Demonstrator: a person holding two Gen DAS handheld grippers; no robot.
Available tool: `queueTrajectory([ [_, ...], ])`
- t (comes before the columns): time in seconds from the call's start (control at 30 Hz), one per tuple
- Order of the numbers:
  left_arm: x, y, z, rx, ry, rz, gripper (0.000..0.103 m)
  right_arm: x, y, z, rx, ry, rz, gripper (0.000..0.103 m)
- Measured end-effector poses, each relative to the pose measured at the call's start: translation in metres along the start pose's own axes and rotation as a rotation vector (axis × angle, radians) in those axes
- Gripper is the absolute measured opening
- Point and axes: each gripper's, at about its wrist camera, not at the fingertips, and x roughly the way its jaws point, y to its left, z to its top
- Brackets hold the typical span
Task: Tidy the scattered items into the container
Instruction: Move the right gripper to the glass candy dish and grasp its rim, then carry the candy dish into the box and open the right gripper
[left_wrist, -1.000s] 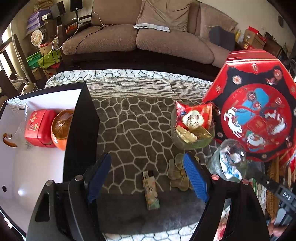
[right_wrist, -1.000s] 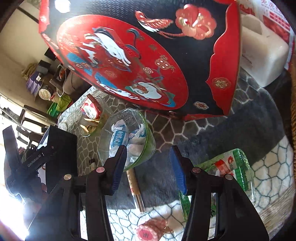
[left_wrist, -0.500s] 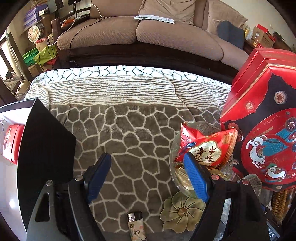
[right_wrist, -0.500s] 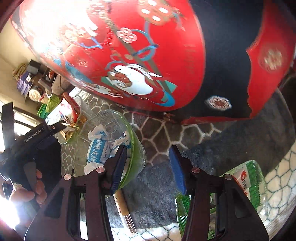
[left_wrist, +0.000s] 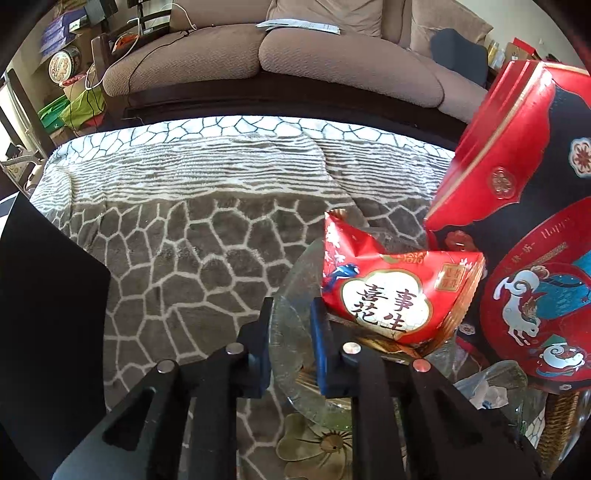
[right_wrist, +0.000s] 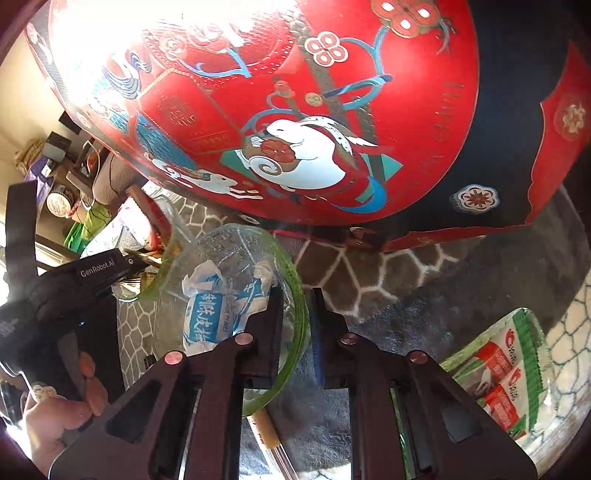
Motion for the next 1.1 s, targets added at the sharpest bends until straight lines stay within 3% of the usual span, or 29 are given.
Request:
queueTrajectory([
  [0.27, -0.005, 0.002, 0.003, -0.007, 0.057, -0.041, 0.008, 0.005, -0.005, -0.003, 0.069, -0.012, 0.04, 0.012],
  [0.47, -0.013, 0.02, 0.0, -0.053, 0.026, -0.081, 0.01, 0.009, -0.012, 0.001, 0.102, 0.006, 0.087, 0.013],
  [0.5, -0.021, 0.024, -0.001, -0.063, 0.005, -0.091, 0.011, 0.009, -0.01, 0.001, 0.099, 0.005, 0.088, 0.013],
  [0.57, -0.041, 0.029, -0.005, -0.053, -0.044, -0.116, 0.026, 0.01, -0.005, 0.001, 0.087, 0.013, 0.08, 0.013],
  [0.63, -0.058, 0.032, -0.016, -0.028, -0.065, -0.169, 0.032, 0.011, -0.002, 0.001, 0.083, 0.019, 0.069, 0.013],
  [0.7, -0.066, 0.025, -0.03, 0.01, -0.042, -0.24, 0.032, 0.012, 0.0, 0.002, 0.085, 0.019, 0.065, 0.012],
  [0.83, -0.059, -0.005, -0.06, 0.084, 0.037, -0.314, 0.032, 0.014, 0.004, 0.002, 0.078, 0.02, 0.055, 0.012],
  [1.03, -0.046, -0.03, -0.071, 0.087, 0.052, -0.349, 0.031, 0.018, 0.013, 0.006, 0.046, 0.024, 0.041, 0.012],
  [1.1, -0.043, -0.035, -0.07, 0.095, 0.058, -0.321, 0.023, 0.012, 0.006, 0.005, 0.034, 0.023, 0.037, 0.011],
])
